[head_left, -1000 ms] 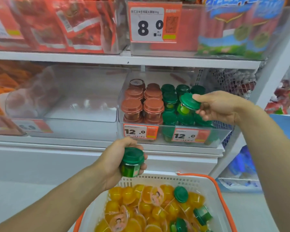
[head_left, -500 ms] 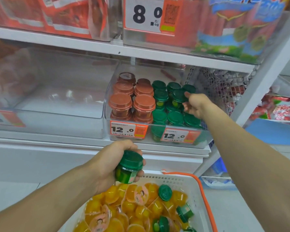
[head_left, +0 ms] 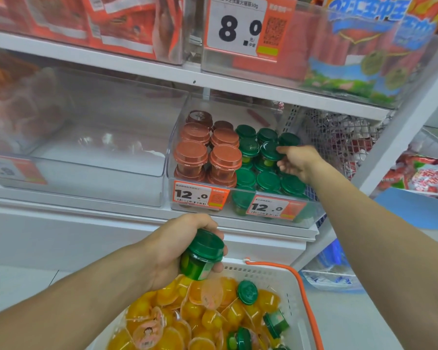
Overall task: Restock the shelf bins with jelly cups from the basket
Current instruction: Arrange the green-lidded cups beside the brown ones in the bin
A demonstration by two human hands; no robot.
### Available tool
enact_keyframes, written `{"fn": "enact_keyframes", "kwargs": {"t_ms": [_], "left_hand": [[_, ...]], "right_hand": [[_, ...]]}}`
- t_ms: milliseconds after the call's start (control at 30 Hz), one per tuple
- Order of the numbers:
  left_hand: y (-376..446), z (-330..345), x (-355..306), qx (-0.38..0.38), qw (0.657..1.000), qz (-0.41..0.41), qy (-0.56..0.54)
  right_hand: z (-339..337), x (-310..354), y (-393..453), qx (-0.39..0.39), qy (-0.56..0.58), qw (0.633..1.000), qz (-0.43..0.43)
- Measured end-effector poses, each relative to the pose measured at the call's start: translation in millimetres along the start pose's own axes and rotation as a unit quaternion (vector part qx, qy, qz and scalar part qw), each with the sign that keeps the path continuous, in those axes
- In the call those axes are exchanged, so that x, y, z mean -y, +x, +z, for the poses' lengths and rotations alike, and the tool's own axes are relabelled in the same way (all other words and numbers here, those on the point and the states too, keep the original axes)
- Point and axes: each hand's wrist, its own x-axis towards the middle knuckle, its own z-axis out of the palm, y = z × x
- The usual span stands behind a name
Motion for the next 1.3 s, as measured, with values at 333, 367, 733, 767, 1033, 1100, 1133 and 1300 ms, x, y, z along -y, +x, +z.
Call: {"fn": "enact_keyframes", "kwargs": {"t_ms": [333, 367, 733, 767, 1033, 1100, 1133, 1300], "left_hand": [[-2.4, 0.2, -1.2, 0.010, 0.992, 0.017, -0.126], [-1.7, 0.2, -1.3, 0.012, 0.990, 0.020, -0.137], [-6.3, 9.9, -4.1, 0.042, 0.984, 0.074, -0.154], [-6.8, 10.0, -3.3, 0.041, 0.984, 0.080, -0.151], [-6.4, 9.4, -5.6, 0.065, 0.971, 0.136, -0.185], [-7.5, 8.3, -6.7, 0.073, 0.969, 0.151, -0.182], [-7.5, 7.7, -7.2, 0.073, 0.968, 0.159, -0.179], [-8.4, 7.1, -8.5, 0.081, 0.961, 0.186, -0.187]], "right_hand": [[-13.9, 2.7, -34.3, -0.100, -0.144, 0.973, -0.152], [-15.4, 4.1, -46.9, -0.104, -0.153, 0.962, -0.200], [13.5, 17.6, -170.4, 0.435, -0.312, 0.830, -0.157], [14.6, 15.0, -169.1, 0.428, -0.304, 0.834, -0.173], [3.3, 20.1, -162.7, 0.391, -0.231, 0.866, -0.211], [-1.9, 23.0, -160.9, 0.395, -0.236, 0.863, -0.209], [-3.0, 23.5, -161.4, 0.395, -0.237, 0.862, -0.211], [7.8, 19.7, -168.4, 0.370, -0.223, 0.866, -0.253]]}}
